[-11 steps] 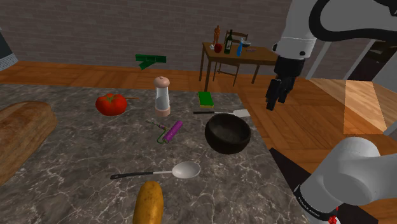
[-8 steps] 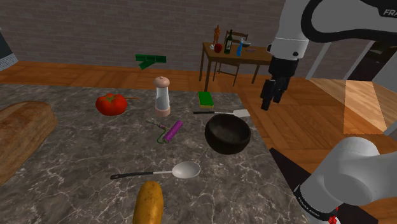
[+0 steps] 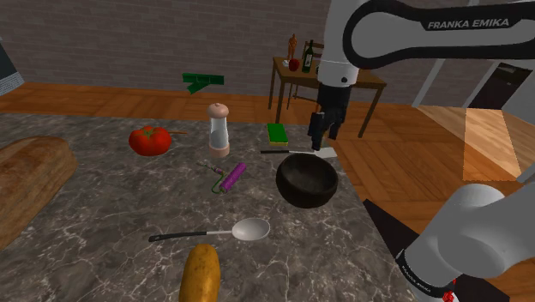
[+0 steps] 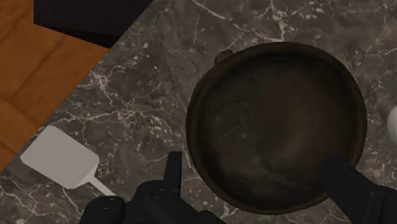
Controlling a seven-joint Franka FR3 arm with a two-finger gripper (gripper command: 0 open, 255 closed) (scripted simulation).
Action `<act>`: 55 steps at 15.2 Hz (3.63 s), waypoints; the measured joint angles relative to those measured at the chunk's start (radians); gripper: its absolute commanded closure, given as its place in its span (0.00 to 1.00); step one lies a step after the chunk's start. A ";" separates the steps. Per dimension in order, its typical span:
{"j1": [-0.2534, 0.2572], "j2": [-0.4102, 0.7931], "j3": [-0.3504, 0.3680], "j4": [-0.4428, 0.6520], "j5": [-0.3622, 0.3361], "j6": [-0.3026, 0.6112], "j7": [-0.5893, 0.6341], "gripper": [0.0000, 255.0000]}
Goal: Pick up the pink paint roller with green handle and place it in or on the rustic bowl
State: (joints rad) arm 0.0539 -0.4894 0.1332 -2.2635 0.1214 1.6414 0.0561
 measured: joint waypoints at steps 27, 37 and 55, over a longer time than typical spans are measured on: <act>0.204 1.023 0.165 0.914 -0.241 0.067 0.168 0.00; 0.199 1.025 0.164 0.839 -0.246 0.152 0.171 0.00; 0.201 1.020 0.167 0.877 -0.243 0.103 0.170 1.00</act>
State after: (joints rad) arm 0.2552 0.5311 0.2997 -1.3868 -0.1213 1.7441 0.2260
